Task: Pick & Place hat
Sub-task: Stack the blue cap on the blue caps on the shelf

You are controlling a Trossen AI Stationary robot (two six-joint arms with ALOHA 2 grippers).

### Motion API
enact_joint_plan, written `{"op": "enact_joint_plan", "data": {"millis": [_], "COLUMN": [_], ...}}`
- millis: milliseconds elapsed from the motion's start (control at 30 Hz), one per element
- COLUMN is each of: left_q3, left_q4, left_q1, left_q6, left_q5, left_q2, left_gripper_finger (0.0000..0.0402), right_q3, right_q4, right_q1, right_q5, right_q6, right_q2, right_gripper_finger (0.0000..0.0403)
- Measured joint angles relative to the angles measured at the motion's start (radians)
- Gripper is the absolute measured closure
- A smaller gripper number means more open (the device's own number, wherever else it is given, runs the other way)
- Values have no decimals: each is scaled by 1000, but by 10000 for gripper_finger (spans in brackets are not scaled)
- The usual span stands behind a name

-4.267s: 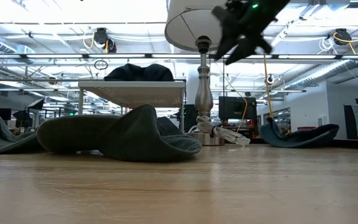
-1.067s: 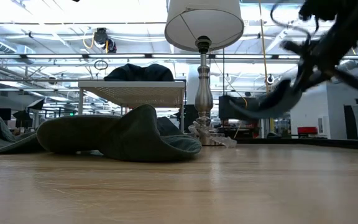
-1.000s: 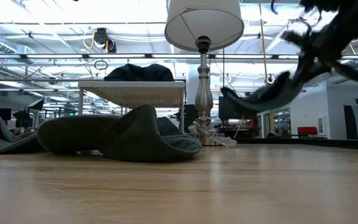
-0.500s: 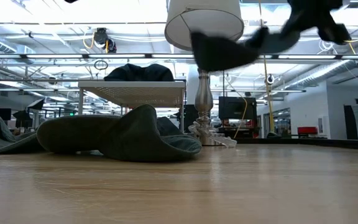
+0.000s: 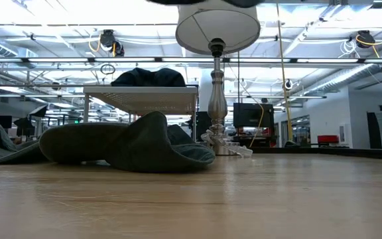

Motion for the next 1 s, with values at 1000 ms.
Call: {"op": "enact_joint_plan", "data": {"millis": [1000], "left_q3": [0], "left_q4": [21], "left_q1": [-167], "left_q6": [-78], "left_q5": [-42], "left_q2": [77], "left_gripper_finger": [128], "right_q3": [166], "right_q4": [291], "right_q1": [7], "right_q5": [56], "right_q6": [-221], "right_q2": [227], "right_gripper_finger": [401]}}
